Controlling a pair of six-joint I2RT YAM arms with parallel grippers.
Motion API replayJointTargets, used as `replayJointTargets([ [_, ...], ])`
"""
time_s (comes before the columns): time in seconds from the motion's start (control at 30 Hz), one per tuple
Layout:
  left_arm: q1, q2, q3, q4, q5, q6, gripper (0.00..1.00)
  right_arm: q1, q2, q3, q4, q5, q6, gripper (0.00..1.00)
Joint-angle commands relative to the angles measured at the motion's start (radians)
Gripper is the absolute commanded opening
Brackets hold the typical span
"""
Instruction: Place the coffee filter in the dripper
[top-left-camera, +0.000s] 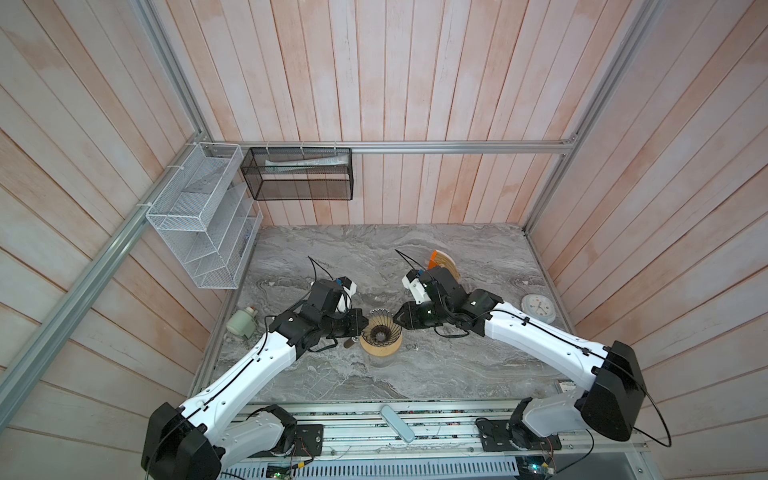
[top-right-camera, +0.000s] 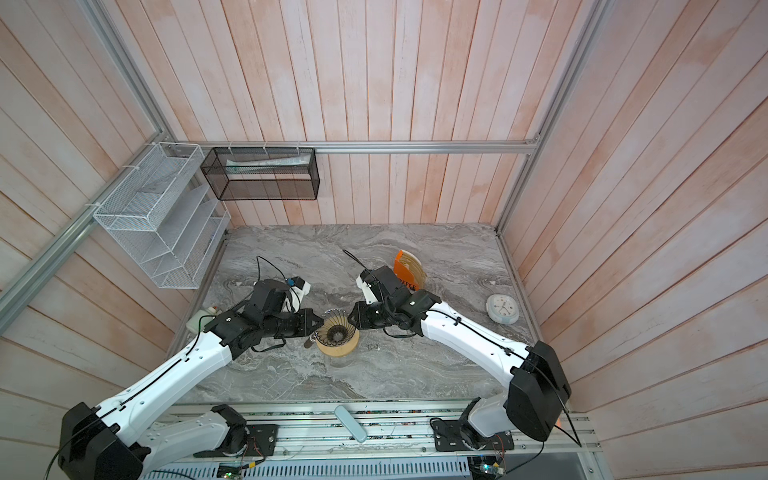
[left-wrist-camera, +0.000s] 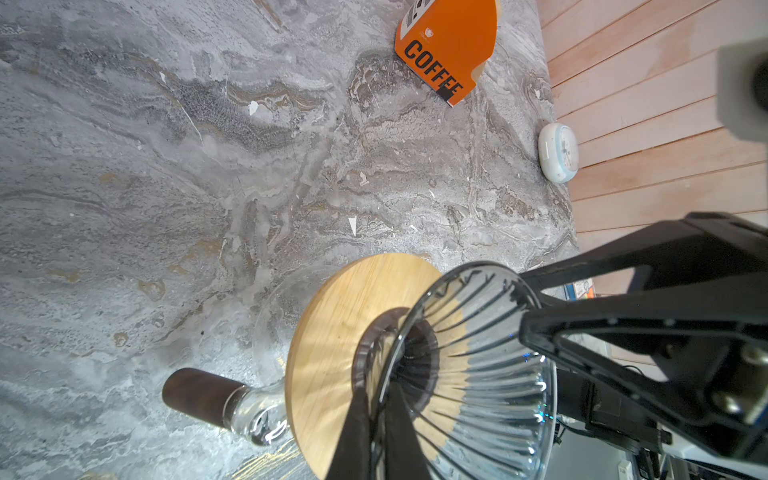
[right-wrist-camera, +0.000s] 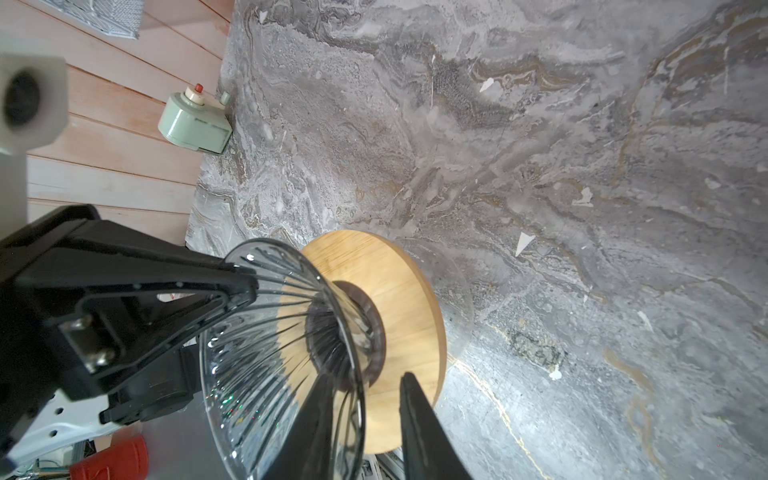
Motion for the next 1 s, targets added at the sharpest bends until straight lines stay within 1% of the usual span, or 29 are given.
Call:
replayJointTargets([
  [0.0,-0.008,0.026,-0.041,-0.130,-0.030,0.045,0.00,-0.005,-0.026,0.000,-0.030,-0.005,0.016,0.27],
  [0.2,-0.008,0.032,-0.040,-0.131,-0.031,0.045,0.00,-0.004,-0.031,-0.025,-0.025,-0.019,0.023,0.16],
  [0.4,-0.008,0.033,-0.043,-0.130,-0.030,0.042,0.00,-0.005,-0.017,-0.048,-0.009,-0.026,0.024,0.13],
  [0.57,-0.007,0.031,-0.057,-0.126,-0.029,0.040,0.00,-0.004,-0.011,-0.065,-0.004,-0.017,0.024,0.01],
  [0.97,-0.008,0.033,-0.084,-0.115,-0.019,0.036,0.00,-0.004,0.015,-0.082,0.003,-0.016,0.024,0.00],
])
